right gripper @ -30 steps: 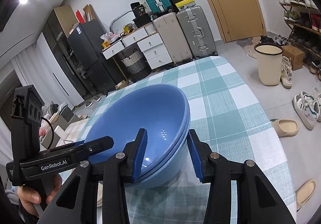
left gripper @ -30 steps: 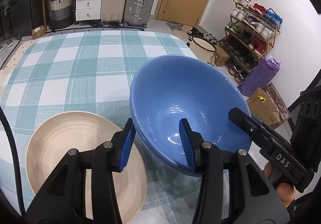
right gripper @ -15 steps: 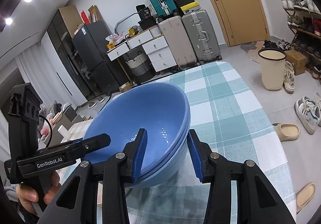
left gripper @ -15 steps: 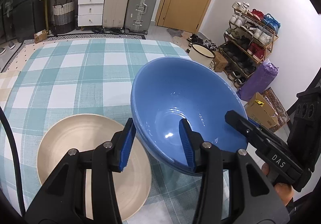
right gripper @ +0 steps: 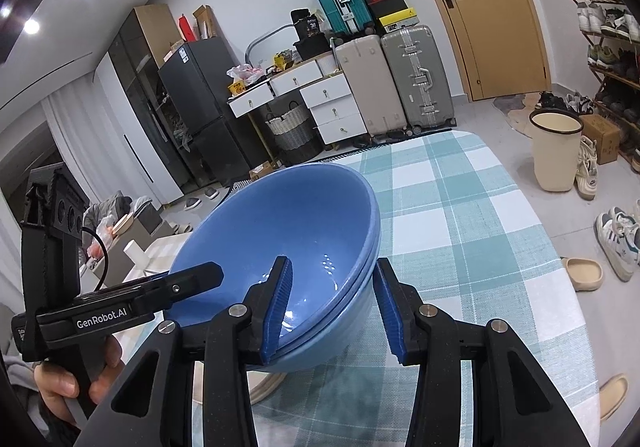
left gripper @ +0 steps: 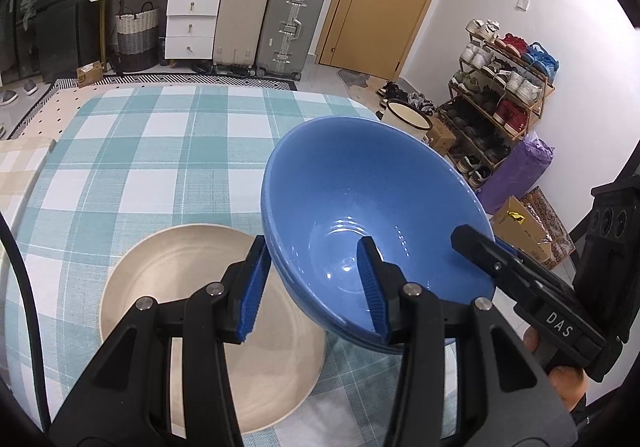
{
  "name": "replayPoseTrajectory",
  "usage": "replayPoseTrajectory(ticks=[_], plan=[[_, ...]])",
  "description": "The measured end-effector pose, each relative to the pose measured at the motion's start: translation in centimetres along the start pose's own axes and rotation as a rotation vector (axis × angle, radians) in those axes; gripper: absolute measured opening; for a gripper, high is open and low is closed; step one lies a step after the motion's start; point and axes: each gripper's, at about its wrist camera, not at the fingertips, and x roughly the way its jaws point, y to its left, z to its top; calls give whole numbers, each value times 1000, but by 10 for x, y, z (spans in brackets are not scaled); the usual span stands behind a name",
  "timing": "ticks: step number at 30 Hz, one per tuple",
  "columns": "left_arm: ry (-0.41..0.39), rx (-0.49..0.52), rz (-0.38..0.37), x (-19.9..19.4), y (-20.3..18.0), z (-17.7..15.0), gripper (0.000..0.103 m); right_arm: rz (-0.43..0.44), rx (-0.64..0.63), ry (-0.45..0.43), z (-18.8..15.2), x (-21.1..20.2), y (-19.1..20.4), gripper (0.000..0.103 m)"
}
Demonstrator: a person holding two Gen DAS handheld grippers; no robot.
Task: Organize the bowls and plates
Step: 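Lift the nested bowls with both grippers and carry them over the cream plates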
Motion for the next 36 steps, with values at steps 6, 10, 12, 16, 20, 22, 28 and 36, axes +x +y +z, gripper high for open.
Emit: replayPoseTrajectory(ticks=[6,10,12,16,20,22,28,36], plan=[[-8,-18,2,-9,12,-3,42,0,-24,1,-3,2,13,43],[-18,-26,15,-14,19,-4,42,9,-34,4,-5,5,20,43],[-26,-27,28,-18,22,-4,42,18,-39,14,-5,9,22,43],[-35,-43,29,-24,33,-4,42,35,-50,25,-7,14,30,43],[-40,-56,33,-27,42,-4,42,39,-64,27,-9,17,38,43],[-43,-60,34,-29,46,-4,42,40,-66,28,-9,19,41,43],[-58,-69,52,-40,57,-6,42,61,-78,20,-9,23,50,43],[-72,-94,96,-54,79,-8,42,90,-102,41,-10,39,69,43]])
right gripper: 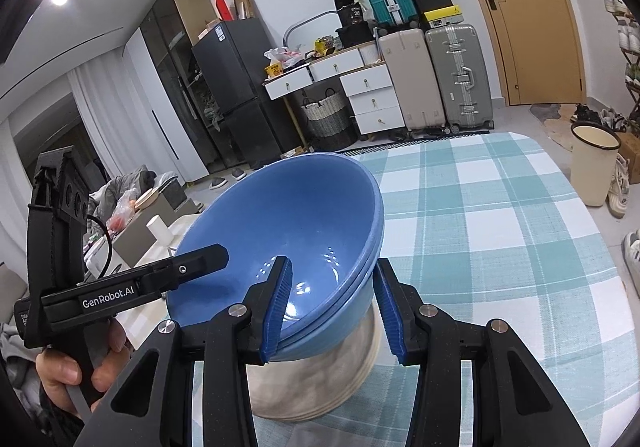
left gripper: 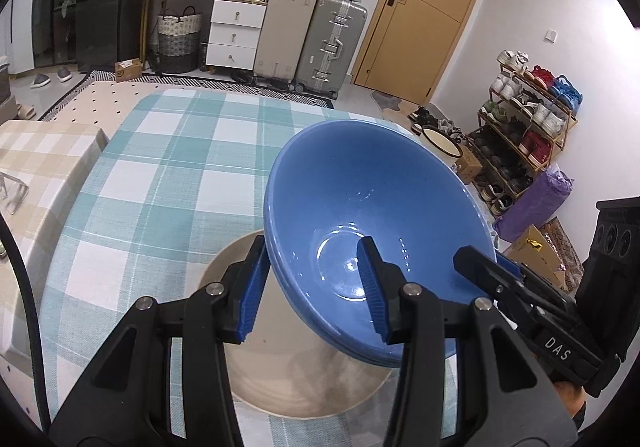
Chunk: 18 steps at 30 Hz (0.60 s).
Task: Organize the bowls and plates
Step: 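Lift the nested bowls with both grippers and carry them over the cream plates, then lower the nested bowls onto the cream plate stack with both grippers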
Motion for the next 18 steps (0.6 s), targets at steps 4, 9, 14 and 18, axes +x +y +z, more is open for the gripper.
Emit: replayPoseTrajectory(ticks=[4,9,14,18], plan=[[-2,-15,14,0,13,2,42,15,-11,11,1,9,8,43],[1,-26,21,2,25,3,42,24,-21,19,1,19,15,43],[10,-35,30,9,35,2,42,24,-29,36,0,29,18,43],[23,-44,36,18,42,1,42,22,-30,50,-2,36,19,43]])
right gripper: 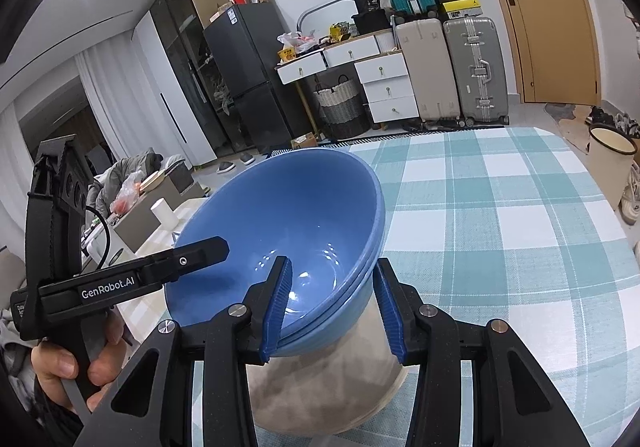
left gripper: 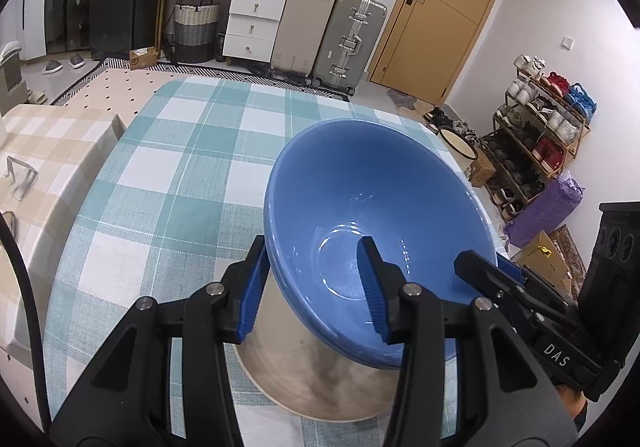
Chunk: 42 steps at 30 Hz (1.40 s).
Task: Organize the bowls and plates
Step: 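Lower the nested bowls onto the cream plate stack with both grippers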
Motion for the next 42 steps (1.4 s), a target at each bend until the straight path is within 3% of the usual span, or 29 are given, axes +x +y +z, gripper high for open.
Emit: replayPoseTrajectory(ticks=[18,39,42], plan=[[50,-20,8,39,16,-2,42,-32,-8,66,-8,27,-4,43],[58,11,12,40,12,-1,42,-21,-15,64,-12,26,-4,46],[56,20,18,40,11,0,47,-12,-17,65,-13,25,-4,50]])
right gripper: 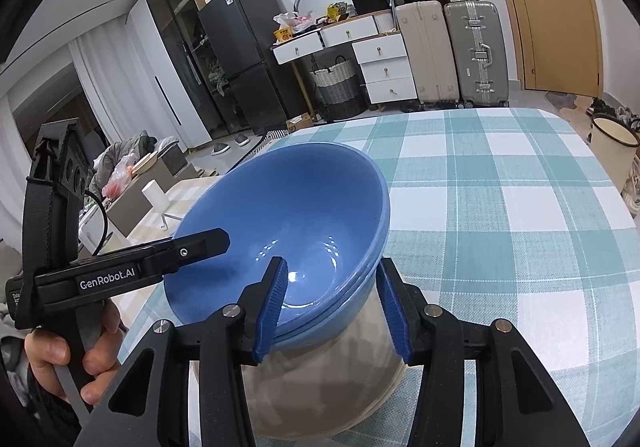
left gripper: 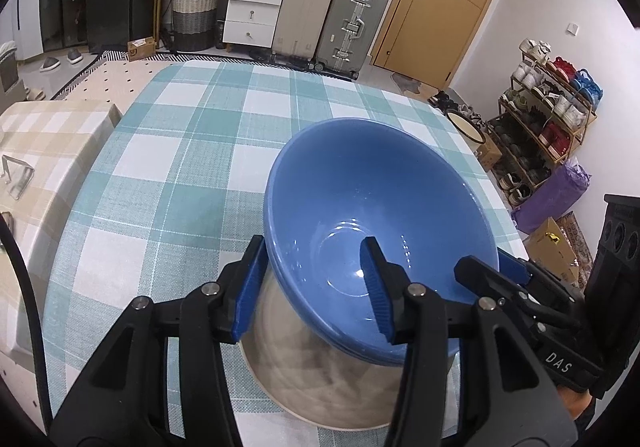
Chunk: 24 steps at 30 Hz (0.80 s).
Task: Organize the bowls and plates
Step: 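Lower the nested bowls onto the cream plate stack with both grippers, then open both grippers and release the bowls on the plates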
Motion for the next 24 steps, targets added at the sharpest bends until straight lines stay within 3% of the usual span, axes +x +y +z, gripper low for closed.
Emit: replayPoseTrajectory(ticks=[4,6,8,15,17,24], plan=[[-13,29,40,-4,-2,0,61,-6,-24,0,0,-1,3,55],[-25,43,44,-9,-2,0,66,-11,-31,-5,1,-3,3,70],[-38,55,44,-15,0,1,77,-21,-40,-16,1,-6,3,73],[-129,97,61,-45,6,-3,86,-26,-76,-47,2,-17,2,94],[-164,96,53,-56,9,-5,102,-21,-91,-61,3,-21,2,99],[-270,128,44,-96,16,-19,102,-3,-137,-130,1,-40,5,102]])
